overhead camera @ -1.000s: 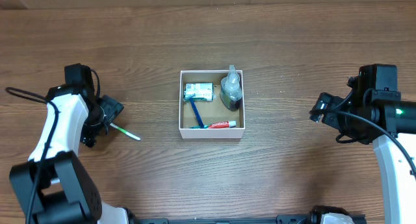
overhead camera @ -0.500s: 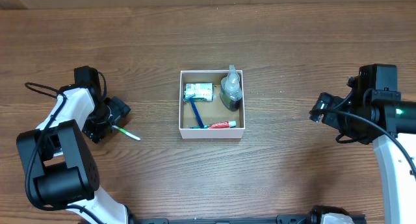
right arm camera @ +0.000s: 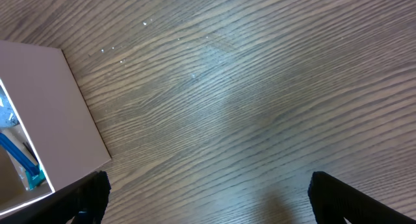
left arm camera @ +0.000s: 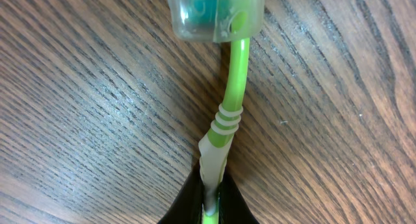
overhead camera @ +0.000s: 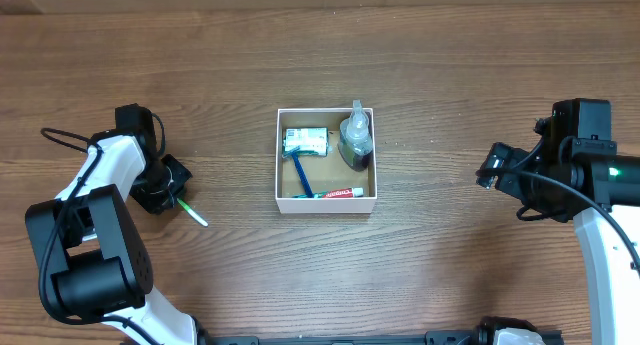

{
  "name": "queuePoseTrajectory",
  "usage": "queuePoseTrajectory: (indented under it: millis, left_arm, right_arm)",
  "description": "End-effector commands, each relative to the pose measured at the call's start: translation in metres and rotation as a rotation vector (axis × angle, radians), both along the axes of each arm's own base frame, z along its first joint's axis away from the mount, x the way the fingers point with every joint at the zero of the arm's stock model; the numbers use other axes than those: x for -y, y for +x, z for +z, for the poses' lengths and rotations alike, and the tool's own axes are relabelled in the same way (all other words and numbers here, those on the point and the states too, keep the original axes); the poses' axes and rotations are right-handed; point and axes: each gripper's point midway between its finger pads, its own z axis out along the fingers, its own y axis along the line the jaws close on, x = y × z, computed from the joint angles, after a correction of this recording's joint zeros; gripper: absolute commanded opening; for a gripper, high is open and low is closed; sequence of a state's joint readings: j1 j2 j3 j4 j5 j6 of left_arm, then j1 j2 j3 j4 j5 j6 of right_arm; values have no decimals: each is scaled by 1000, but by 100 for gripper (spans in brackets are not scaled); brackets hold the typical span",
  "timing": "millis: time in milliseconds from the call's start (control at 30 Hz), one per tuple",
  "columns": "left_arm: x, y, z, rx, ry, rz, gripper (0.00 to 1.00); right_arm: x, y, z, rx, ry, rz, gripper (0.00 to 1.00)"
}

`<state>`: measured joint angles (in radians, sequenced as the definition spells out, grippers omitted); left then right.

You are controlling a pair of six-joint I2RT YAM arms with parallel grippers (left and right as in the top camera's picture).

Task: Pack container
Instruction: 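Move the left gripper to the green toothbrush and grasp it, then place the green toothbrush into the box with the left gripper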

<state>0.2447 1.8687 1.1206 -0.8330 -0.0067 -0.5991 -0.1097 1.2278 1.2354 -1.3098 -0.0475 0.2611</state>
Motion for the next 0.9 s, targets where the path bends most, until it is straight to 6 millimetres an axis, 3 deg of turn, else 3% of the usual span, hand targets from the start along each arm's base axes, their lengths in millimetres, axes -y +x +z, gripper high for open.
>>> queuePoseTrajectory:
  millis: [0, 133, 233, 333, 400, 433, 467, 500, 567, 633, 733, 867]
  left_arm:
    - [1, -5, -8, -27, -12, 4, 4]
    - [2, -2, 0, -16, -20, 8, 4]
    - [9, 23, 35, 76, -34, -51, 4]
    - [34, 67, 118, 287, 23, -248, 4]
    - [70, 87, 176, 440, 61, -433, 4]
    - [101, 93, 208, 525, 71, -538, 4]
    - [128, 94, 228, 583, 65, -603, 4]
    - [146, 93, 237, 608, 54, -629, 4]
    - [194, 85, 239, 622, 22, -684, 4]
    - [234, 76, 227, 598, -3, -776, 4]
    - [267, 70, 194, 517, -16, -858, 4]
    - [280, 70, 138, 374, -17, -885, 4]
  right_arm:
    - [0, 0, 1, 6, -3, 5, 100]
    - [0, 0, 1, 6, -3, 5, 100]
    - [0, 0, 1, 6, -3, 5, 100]
    - [0, 0, 1, 7, -4, 5, 100]
    - [0, 1, 1, 8, -3, 5, 100]
    - [0, 1, 1, 10, -4, 5, 100]
    - [0, 1, 2, 11, -4, 5, 100]
    - [0, 2, 2, 12, -4, 5, 100]
    - [0, 2, 2, 11, -4, 5, 100]
    - [0, 1, 2, 11, -4, 5, 100]
    - [0, 1, 2, 11, -3, 5, 100]
    - [0, 0, 1, 6, -3, 5, 100]
